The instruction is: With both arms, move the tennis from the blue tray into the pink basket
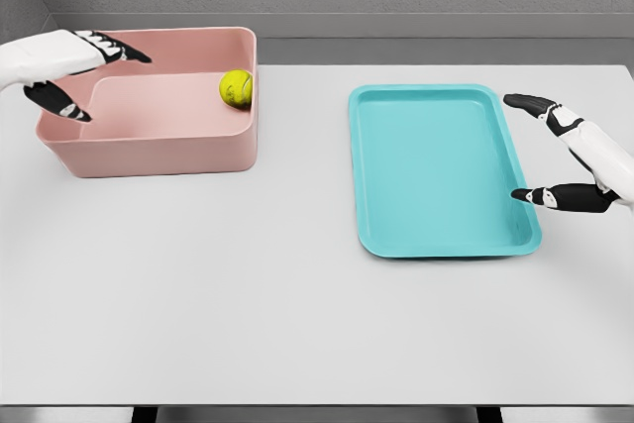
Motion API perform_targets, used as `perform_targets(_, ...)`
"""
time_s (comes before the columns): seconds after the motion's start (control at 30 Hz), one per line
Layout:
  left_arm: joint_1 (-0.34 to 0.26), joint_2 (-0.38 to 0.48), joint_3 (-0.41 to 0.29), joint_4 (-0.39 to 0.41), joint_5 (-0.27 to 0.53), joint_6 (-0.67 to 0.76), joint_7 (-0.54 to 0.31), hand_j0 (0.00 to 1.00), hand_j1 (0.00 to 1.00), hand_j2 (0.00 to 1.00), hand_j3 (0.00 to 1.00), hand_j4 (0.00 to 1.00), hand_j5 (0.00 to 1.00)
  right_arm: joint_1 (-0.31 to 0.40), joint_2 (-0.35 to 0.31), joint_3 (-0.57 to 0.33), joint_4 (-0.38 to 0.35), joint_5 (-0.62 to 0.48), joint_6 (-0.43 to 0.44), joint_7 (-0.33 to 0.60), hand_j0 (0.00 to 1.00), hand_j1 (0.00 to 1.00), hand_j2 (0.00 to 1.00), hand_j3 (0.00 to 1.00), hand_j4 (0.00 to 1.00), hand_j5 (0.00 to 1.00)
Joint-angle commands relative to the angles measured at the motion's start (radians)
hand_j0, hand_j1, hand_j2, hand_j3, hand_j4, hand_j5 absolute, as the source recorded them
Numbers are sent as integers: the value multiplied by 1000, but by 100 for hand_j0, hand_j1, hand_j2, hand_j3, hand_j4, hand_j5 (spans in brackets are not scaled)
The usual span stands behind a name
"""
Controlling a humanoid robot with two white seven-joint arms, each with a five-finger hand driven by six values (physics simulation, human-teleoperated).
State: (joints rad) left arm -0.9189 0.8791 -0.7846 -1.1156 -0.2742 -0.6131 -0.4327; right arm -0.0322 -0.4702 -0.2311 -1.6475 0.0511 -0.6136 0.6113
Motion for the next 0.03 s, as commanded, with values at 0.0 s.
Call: perform_targets(0.0,-2,15,4,-15,9,2,0,100,100,100,100,100,100,0,-1,0,0,-8,3,0,100,100,100,100,100,100)
